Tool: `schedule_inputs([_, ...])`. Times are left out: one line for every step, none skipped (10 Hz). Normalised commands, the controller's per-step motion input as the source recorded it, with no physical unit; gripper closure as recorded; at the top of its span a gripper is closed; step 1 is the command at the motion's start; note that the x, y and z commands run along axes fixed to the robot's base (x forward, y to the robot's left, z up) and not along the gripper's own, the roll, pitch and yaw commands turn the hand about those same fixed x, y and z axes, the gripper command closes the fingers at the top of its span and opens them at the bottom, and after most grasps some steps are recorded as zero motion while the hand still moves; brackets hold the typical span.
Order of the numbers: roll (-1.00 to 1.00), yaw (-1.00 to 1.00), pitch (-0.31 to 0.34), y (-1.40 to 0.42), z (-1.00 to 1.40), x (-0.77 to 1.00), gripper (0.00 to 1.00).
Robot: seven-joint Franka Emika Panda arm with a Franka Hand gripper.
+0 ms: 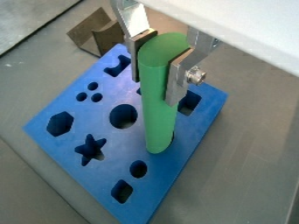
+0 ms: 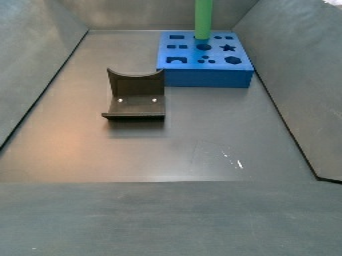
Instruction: Insert the oval object.
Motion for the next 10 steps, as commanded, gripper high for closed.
schedule_inputs([-0.06,-0.22,0.054,0.00,-0.24,0.14,1.00])
schedule_inputs([-0.04,-0.17,0.070,0.00,-0.25,0.21,1.00])
schedule_inputs([-0.02,-0.11,0.060,0.00,-0.25,0.19,1.00])
schedule_inputs([-0.03,0.00,0.000,0.00,-0.23,0.09,1.00])
schedule_inputs([-0.03,0.00,0.000,0.00,-0.24,0.00,1.00])
schedule_inputs([0.00,0.00,0.000,0.00,-0.27,0.00,1.00])
schedule_inputs([0.00,0.00,0.000,0.00,-0.30,0.00,1.00])
schedule_inputs([0.00,0.00,0.000,0.00,-0.31,0.00,1.00])
schedule_inputs([0.00,0.00,0.020,0.00,-0.32,0.03,1.00])
schedule_inputs([0.00,0.00,0.027,0.00,-0.32,0.05,1.00])
